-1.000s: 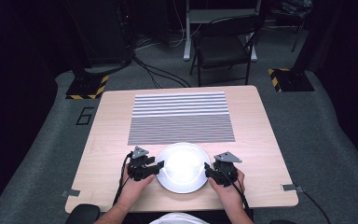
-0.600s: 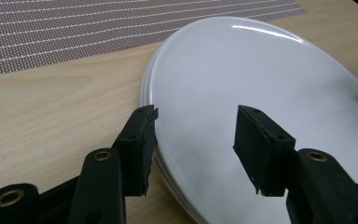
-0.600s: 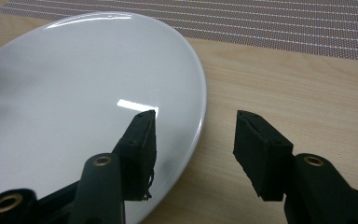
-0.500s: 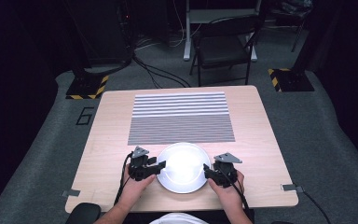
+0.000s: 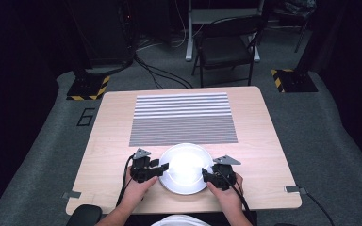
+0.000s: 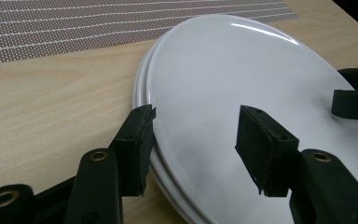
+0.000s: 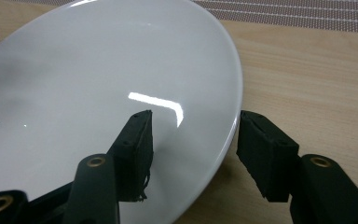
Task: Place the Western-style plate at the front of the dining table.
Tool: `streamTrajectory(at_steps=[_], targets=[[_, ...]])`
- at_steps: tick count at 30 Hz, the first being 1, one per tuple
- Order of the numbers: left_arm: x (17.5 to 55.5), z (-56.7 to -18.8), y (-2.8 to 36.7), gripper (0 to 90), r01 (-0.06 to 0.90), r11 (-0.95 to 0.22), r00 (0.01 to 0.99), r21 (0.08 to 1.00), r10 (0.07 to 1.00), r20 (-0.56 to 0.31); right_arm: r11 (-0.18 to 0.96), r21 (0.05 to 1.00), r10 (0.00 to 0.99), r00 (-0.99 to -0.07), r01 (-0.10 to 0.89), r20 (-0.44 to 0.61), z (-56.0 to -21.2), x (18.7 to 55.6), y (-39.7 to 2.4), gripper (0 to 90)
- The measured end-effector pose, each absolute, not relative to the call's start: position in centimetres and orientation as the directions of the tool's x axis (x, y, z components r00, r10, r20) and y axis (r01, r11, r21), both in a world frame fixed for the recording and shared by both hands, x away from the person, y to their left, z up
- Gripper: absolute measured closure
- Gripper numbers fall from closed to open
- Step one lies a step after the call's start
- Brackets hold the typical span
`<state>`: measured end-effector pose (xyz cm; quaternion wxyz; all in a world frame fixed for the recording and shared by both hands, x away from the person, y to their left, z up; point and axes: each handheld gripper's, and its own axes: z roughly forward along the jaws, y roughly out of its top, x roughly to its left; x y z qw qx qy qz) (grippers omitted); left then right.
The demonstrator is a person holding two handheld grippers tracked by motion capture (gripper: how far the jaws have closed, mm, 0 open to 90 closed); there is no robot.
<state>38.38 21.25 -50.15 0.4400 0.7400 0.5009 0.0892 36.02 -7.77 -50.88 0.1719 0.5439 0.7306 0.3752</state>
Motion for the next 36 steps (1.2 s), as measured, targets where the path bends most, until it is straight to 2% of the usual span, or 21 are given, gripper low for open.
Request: streamTrajectory(at_steps=[8,17,36], targets=[[38.3,-50.2,21.2,45.1,0.66,-0.098,0.475,0.745,0.823,-0.312,0.059,0.714,0.919,-0.318,0.697,0.234,-51.2,36.3,-7.9,46.4],[38.3,-50.5,20.5,45.8,0.661,-0.102,0.483,0.743,0.816,-0.318,0.059,0.734,0.932,-0.301,0.676,0.202,-50.4,36.0,-8.2,47.8],[39.1,-50.8,18.1,46.7,0.657,-0.144,0.537,0.74,0.778,-0.326,-0.015,0.755,0.948,-0.23,0.656,0.218,-49.1,35.1,-10.7,47.8]])
